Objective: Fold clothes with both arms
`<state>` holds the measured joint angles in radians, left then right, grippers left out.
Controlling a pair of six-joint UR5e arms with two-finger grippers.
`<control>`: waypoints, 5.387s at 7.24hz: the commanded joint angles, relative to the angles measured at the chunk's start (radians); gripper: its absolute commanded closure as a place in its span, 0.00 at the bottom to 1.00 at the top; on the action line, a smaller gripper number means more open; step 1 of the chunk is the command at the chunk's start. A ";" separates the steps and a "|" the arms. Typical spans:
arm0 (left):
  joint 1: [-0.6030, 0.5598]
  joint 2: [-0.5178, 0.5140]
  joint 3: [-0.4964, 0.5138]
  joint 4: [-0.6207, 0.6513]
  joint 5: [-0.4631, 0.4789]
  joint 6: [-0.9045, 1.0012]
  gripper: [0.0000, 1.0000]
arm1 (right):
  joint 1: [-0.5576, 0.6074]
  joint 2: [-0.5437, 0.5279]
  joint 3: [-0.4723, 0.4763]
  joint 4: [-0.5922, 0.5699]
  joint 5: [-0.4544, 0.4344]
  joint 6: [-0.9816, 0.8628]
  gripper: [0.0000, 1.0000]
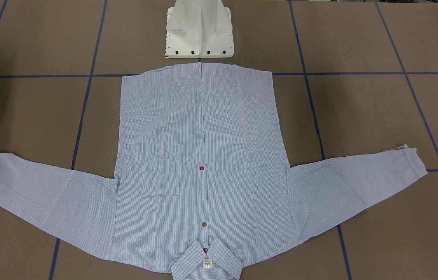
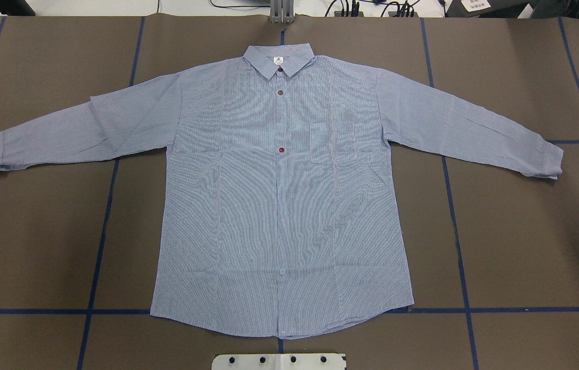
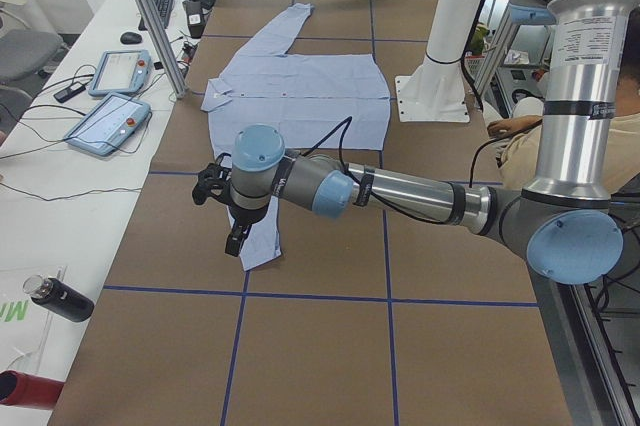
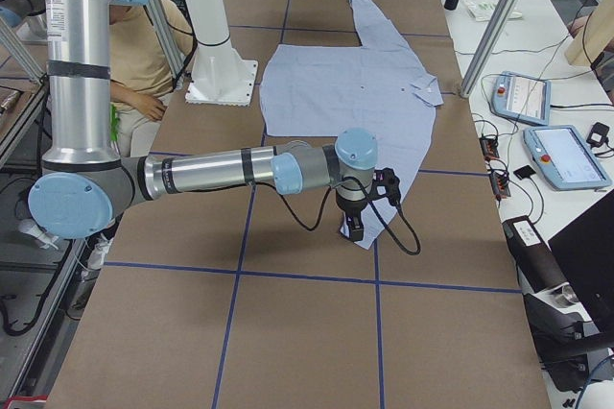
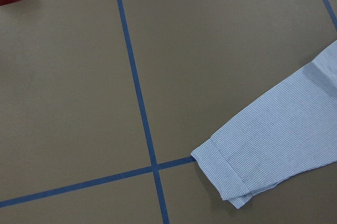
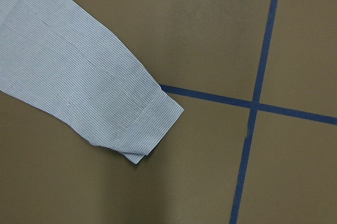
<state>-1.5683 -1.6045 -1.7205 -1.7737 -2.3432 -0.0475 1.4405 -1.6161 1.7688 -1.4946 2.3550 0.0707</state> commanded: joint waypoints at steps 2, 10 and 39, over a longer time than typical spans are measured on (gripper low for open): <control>-0.001 0.005 -0.030 0.002 0.001 0.000 0.00 | 0.000 -0.021 0.017 0.002 0.000 0.003 0.00; 0.008 0.143 -0.137 -0.071 -0.001 -0.005 0.00 | -0.022 -0.021 -0.006 0.008 0.016 0.007 0.00; 0.011 0.107 -0.061 -0.234 -0.034 -0.104 0.00 | -0.533 0.628 -0.130 0.083 -0.328 1.288 1.00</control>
<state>-1.5570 -1.4943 -1.7890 -1.9665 -2.3698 -0.1487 0.9959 -1.0738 1.6465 -1.3609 2.1399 1.3443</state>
